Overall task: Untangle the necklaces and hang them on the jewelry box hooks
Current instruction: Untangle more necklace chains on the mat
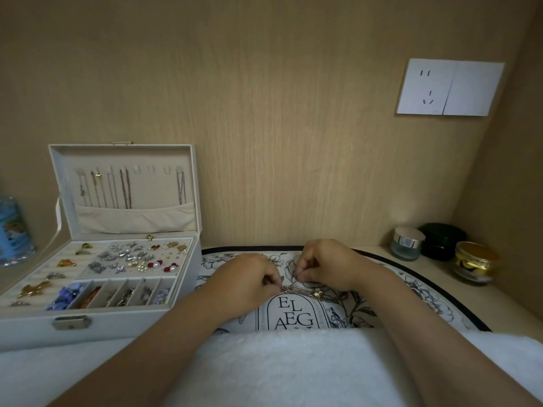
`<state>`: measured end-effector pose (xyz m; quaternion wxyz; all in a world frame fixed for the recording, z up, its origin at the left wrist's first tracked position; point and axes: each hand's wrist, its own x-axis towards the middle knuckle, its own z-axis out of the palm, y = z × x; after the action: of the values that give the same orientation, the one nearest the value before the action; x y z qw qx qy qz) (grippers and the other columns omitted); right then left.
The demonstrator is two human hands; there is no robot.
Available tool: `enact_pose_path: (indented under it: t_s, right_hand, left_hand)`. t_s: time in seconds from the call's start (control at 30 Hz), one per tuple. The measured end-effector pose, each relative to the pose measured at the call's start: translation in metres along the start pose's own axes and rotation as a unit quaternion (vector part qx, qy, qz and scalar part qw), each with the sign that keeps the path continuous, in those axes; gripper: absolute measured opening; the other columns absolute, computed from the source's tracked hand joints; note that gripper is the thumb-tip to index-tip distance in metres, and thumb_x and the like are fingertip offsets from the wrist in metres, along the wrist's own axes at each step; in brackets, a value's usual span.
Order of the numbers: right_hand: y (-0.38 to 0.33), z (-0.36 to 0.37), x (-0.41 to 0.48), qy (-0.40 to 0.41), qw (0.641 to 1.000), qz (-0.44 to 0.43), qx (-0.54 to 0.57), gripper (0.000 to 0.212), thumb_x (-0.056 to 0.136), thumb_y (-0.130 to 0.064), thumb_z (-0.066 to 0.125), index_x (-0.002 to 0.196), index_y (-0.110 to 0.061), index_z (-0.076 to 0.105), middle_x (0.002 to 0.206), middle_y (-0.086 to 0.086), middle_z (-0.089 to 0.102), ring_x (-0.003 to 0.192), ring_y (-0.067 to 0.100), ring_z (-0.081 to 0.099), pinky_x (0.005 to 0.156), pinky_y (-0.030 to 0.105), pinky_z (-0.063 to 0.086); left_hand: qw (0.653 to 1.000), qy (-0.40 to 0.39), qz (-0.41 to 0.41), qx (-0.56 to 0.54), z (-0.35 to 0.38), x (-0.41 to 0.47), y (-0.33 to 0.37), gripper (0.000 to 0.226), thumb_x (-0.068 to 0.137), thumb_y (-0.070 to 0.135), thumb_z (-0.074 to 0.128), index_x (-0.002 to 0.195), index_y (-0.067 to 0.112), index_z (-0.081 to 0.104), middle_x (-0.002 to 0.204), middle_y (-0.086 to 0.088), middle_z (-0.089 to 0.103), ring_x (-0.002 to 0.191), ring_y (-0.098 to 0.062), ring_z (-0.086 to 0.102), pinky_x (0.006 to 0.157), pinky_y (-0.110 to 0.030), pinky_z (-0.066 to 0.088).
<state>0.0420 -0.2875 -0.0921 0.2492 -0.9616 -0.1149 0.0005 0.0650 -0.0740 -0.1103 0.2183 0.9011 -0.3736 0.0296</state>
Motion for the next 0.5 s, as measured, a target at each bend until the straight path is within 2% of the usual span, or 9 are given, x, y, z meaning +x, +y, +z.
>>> enact_pose_path:
  t_s: [0.07, 0.17, 0.27, 0.33, 0.4, 0.5]
  right_hand:
    - [0.001, 0.002, 0.002, 0.013, 1.0, 0.012, 0.011, 0.009, 0.093, -0.02, 0.066, 0.087, -0.02, 0.072, 0.084, -0.014, 0.066, 0.075, -0.004, 0.058, 0.071, 0.014, 0.043]
    - [0.0, 0.002, 0.002, 0.03, 0.995, 0.024, 0.091, 0.014, 0.099, -0.021, 0.057, 0.087, -0.024, 0.065, 0.083, -0.015, 0.067, 0.077, 0.001, 0.059, 0.074, 0.02, 0.045]
    - [0.0, -0.001, 0.002, 0.01, 0.986, 0.017, 0.164, 0.015, 0.101, -0.017, 0.054, 0.089, -0.018, 0.063, 0.079, -0.005, 0.072, 0.076, 0.008, 0.064, 0.078, 0.027, 0.052]
    - [-0.001, -0.002, 0.0, 0.002, 0.982, 0.018, 0.189, 0.016, 0.101, -0.014, 0.053, 0.09, -0.016, 0.063, 0.074, -0.001, 0.069, 0.069, 0.01, 0.062, 0.07, 0.026, 0.051]
    - [-0.002, -0.001, 0.001, 0.009, 0.977, 0.022, 0.211, 0.017, 0.101, -0.011, 0.053, 0.088, -0.016, 0.063, 0.069, 0.0, 0.063, 0.065, 0.012, 0.057, 0.064, 0.024, 0.048]
    - [-0.002, -0.001, 0.003, 0.018, 0.973, 0.023, 0.229, 0.019, 0.1, -0.011, 0.054, 0.086, -0.018, 0.064, 0.067, 0.0, 0.059, 0.063, 0.014, 0.054, 0.062, 0.025, 0.046]
  left_hand:
    - [1.0, 0.012, -0.018, -0.015, 0.001, 0.0, -0.002, 0.012, 0.087, 0.031, 0.07, 0.098, 0.03, 0.075, 0.084, 0.019, 0.063, 0.076, 0.004, 0.058, 0.077, -0.024, 0.053]
    - [0.998, 0.005, -0.053, -0.035, 0.003, 0.001, -0.003, 0.018, 0.086, 0.028, 0.068, 0.101, 0.038, 0.074, 0.085, 0.021, 0.065, 0.076, 0.003, 0.061, 0.077, -0.024, 0.054]
    - [0.99, -0.006, -0.099, -0.095, 0.003, 0.001, -0.005, 0.025, 0.082, 0.024, 0.066, 0.085, 0.048, 0.069, 0.081, 0.019, 0.068, 0.07, -0.011, 0.069, 0.072, -0.037, 0.059]
    - [0.984, -0.009, -0.112, -0.137, 0.005, 0.0, -0.004, 0.028, 0.08, 0.023, 0.065, 0.087, 0.05, 0.068, 0.082, 0.015, 0.068, 0.072, -0.017, 0.069, 0.07, -0.042, 0.06]
    - [0.982, 0.007, -0.11, -0.153, 0.008, 0.001, -0.002, 0.02, 0.079, 0.034, 0.07, 0.092, 0.049, 0.069, 0.086, 0.016, 0.067, 0.076, -0.01, 0.067, 0.075, -0.038, 0.059]
    - [0.98, 0.05, -0.104, -0.164, 0.011, 0.002, 0.002, 0.004, 0.081, 0.042, 0.075, 0.084, 0.043, 0.072, 0.088, 0.019, 0.07, 0.081, 0.001, 0.065, 0.082, -0.032, 0.056]
